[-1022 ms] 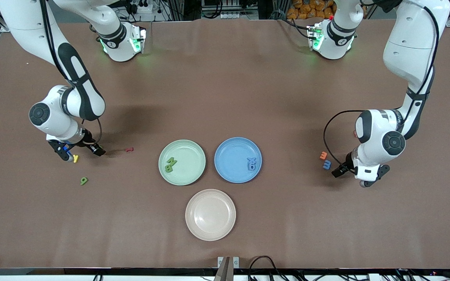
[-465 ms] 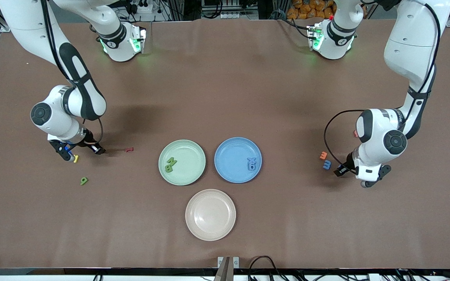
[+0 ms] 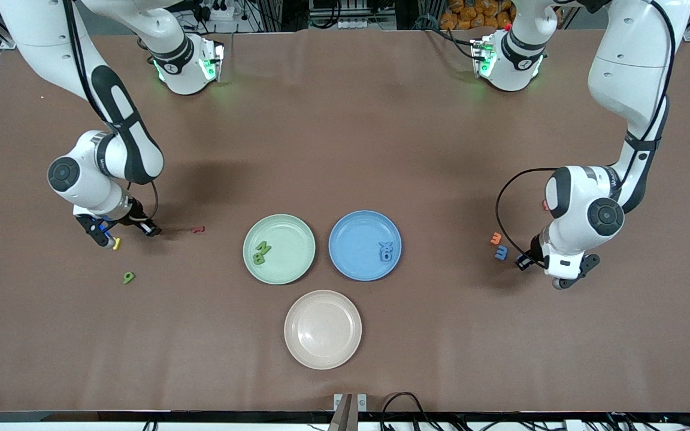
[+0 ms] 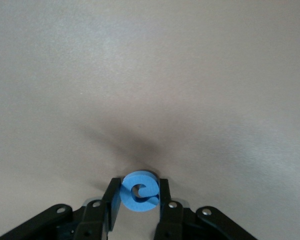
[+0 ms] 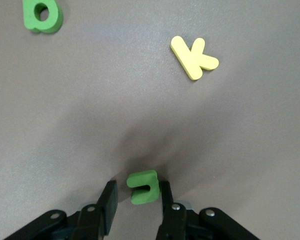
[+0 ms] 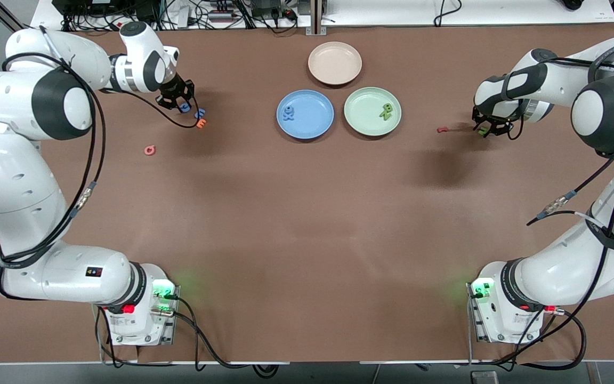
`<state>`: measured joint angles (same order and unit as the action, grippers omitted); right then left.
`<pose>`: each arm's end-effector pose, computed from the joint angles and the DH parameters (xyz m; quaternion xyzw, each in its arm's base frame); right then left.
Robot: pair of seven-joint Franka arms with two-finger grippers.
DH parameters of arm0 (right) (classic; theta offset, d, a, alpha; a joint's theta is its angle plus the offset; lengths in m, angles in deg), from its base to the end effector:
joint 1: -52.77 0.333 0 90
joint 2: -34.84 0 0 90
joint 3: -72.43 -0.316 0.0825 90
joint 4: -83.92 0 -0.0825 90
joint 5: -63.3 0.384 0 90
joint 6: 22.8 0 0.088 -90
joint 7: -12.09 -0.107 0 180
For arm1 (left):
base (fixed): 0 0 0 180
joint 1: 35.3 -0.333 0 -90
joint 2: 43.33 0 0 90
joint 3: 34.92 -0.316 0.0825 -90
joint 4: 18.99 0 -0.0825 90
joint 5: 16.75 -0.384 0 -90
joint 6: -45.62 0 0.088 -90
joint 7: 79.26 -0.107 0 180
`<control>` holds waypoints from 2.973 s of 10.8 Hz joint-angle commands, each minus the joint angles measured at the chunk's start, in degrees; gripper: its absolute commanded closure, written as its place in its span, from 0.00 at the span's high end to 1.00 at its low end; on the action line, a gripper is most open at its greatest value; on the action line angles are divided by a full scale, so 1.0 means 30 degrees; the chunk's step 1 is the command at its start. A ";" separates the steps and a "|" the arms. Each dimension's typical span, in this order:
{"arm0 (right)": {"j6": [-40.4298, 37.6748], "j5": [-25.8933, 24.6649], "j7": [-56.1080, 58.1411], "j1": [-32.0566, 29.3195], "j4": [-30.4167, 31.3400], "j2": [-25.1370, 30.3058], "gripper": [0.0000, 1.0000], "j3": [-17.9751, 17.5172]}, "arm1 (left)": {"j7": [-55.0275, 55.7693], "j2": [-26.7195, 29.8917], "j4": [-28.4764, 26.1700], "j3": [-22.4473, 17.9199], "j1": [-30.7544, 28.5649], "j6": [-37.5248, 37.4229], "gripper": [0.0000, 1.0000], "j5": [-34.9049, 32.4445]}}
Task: Sort letters by color into matching plates
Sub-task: 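Carry u and c toward the green and blue plates with both grippers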
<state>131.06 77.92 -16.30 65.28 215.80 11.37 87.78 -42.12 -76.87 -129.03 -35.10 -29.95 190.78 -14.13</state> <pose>0.5221 -0.0397 0.1743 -0.9298 0.3681 0.0010 0.0027 0.6261 -0.0562 0.1862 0.9560 0.2929 0.0084 0.0166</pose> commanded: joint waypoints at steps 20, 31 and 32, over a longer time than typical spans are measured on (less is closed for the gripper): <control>-0.8248 -0.2411 0.5663 0.1396 -0.7424 -0.0083 0.06 -0.0252 | 0.8912 0.0928 0.1699 -0.0114 0.6915 -0.2505 0.00 -0.0024; -0.8979 -0.2617 0.2988 0.4939 -1.0910 -0.2661 0.06 -0.2010 | 1.1583 0.0695 0.3251 0.0062 0.8850 -0.2476 0.00 0.2346; -0.9183 -0.2617 0.2930 0.5291 -1.1407 -0.2954 0.06 -0.2010 | 1.1671 0.0694 0.3253 0.0062 0.8938 -0.2476 0.00 0.2813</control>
<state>105.87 71.00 -6.25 79.48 186.28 5.22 81.61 -8.33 -74.81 -120.23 -34.55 -4.52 184.28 -9.19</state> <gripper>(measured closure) 0.740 0.652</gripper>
